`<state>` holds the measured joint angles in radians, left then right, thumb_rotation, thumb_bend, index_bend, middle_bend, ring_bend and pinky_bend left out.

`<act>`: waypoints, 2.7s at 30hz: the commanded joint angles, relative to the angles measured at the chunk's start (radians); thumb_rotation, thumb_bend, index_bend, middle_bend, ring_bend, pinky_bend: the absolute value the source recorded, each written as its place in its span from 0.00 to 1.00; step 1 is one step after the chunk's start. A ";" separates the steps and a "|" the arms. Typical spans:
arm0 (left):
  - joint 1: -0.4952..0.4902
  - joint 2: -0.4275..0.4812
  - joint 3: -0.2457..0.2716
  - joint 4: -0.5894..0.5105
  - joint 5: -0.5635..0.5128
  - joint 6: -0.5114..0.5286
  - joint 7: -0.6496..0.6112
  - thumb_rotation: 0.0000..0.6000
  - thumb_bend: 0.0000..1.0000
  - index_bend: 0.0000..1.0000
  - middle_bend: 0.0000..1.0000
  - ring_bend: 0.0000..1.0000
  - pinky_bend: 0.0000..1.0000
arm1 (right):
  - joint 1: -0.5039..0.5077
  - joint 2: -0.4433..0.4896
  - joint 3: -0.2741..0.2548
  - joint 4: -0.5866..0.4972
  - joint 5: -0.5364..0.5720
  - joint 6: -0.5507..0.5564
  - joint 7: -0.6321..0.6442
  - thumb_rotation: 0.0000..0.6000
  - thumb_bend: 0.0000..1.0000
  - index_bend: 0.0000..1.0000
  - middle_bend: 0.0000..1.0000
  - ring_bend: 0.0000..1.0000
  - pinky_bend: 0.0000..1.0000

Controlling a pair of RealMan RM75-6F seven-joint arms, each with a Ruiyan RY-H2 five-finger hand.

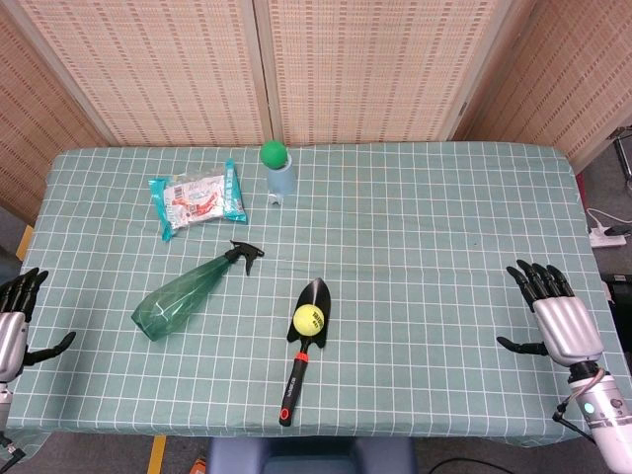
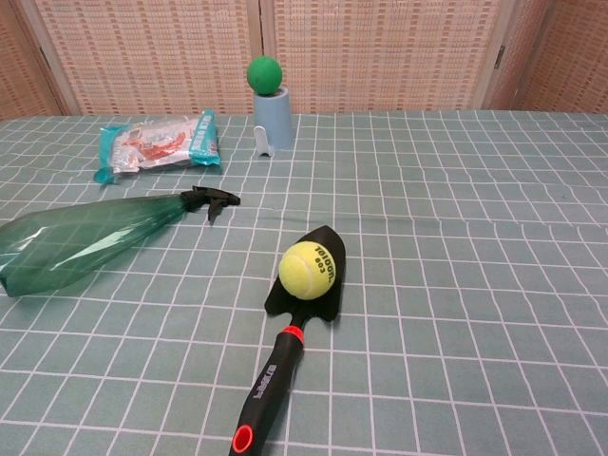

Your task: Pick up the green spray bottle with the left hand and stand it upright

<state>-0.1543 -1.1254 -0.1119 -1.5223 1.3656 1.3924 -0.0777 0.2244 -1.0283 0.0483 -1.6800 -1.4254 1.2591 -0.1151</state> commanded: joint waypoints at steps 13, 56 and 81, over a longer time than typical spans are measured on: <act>-0.009 0.021 0.000 -0.035 -0.053 -0.057 0.034 1.00 0.19 0.00 0.00 0.00 0.00 | 0.000 -0.002 0.005 -0.011 0.017 0.003 -0.034 1.00 0.00 0.00 0.00 0.00 0.00; -0.963 -0.301 -0.152 -0.411 -1.413 0.143 1.306 1.00 0.22 0.00 0.06 0.04 0.17 | 0.013 -0.008 -0.001 0.049 -0.039 0.000 0.104 1.00 0.00 0.05 0.00 0.00 0.00; -1.160 -0.603 -0.406 0.109 -1.640 0.179 1.516 1.00 0.22 0.00 0.13 0.06 0.13 | 0.027 0.035 -0.029 0.059 -0.087 -0.038 0.203 1.00 0.00 0.16 0.00 0.00 0.00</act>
<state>-1.2966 -1.6971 -0.5394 -1.4498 -0.2770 1.5566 1.3937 0.2508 -0.9945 0.0202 -1.6212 -1.5144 1.2253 0.0891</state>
